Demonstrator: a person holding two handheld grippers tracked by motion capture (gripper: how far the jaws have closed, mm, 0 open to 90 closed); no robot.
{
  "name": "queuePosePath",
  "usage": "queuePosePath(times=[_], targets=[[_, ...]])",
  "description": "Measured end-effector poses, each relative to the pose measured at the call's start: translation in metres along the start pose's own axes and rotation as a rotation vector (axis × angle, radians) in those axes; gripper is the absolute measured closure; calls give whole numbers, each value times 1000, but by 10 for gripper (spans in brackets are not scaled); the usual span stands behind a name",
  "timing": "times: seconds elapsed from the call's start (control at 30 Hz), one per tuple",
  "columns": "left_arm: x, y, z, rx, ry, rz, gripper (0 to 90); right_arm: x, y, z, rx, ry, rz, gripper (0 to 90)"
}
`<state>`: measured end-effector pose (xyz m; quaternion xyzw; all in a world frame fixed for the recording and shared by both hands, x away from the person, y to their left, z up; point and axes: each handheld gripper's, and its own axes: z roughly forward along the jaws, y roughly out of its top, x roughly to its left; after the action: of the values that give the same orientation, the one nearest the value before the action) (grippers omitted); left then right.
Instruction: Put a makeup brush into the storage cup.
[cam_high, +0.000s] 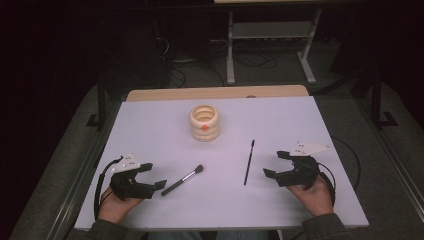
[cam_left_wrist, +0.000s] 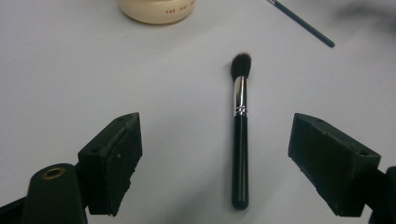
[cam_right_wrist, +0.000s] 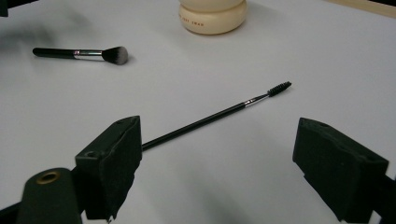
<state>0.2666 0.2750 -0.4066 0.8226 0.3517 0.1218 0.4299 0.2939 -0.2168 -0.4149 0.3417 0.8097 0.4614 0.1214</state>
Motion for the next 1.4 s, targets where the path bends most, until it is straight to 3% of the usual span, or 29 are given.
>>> queuePosePath(times=[0.2, 0.47, 0.67, 1.4], targets=[[-1, 0, 0, 0, -5, -7, 172, 0, 0, 0, -3, 2, 1, 146], [-3, 1, -2, -1, -12, 20, 173, 2, 2, -1, -8, -5, -5, 145], [-2, 1, -2, 1, -12, 6, 174, 2, 2, 0, -5, -5, -10, 142], [-4, 10, -2, 19, -10, 38, 182, 1, 3, -2, -12, -6, 0, 141]])
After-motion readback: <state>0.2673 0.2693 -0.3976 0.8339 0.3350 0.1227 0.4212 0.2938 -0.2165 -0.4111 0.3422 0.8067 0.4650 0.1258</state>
